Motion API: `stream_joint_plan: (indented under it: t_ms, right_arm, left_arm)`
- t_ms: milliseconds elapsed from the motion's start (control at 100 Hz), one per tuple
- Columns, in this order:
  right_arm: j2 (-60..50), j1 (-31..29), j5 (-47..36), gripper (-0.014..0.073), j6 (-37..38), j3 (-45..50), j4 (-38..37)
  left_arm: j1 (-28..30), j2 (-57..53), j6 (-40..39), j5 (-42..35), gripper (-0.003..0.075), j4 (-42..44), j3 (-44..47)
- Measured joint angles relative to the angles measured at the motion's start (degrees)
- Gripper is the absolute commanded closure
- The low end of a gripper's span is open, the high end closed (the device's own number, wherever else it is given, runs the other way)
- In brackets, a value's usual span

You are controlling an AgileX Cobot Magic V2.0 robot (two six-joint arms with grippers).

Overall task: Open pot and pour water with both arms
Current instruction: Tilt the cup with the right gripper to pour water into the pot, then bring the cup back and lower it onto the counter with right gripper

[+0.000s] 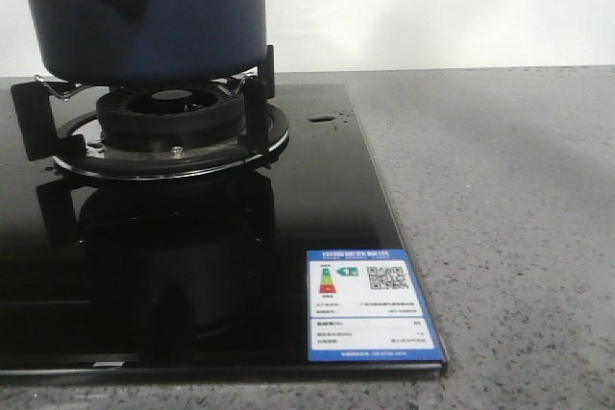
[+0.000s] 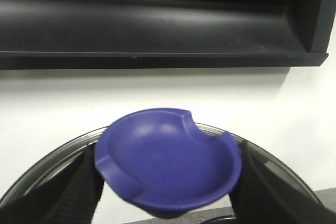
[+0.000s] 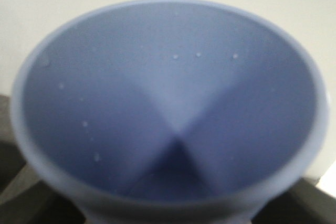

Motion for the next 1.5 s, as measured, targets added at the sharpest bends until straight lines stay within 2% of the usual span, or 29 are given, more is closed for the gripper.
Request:
stream_joint_plan:
  t_ms: [220,610,880,1150,1499]
  right_arm:
    - [-0.10,-7.88,-11.35,0.0246,0.97,5.98,-0.20]
    - [2.26,-19.65,-24.66,0.0246,0.98,12.55,-0.07]
    - [8.02,-20.85,-28.66,0.0246,-7.00,13.60,6.44]
    - [13.95,-21.35,-33.76,0.0246,-17.06,13.60,17.76]
    - [16.70,-21.35,-34.14,0.0246,-20.35,13.60,19.02]
  left_arm:
    - [0.00,0.00,0.00,0.00,0.0320,0.00,0.00]
    - [0.00,0.00,0.00,0.00,0.0320,0.00,0.00]
    - [0.00,0.00,0.00,0.27,0.0320,0.00,0.00]
    - [0.00,0.00,0.00,1.11,0.0320,0.00,0.00]
    - [0.00,0.00,0.00,1.11,0.0320,0.00,0.00]
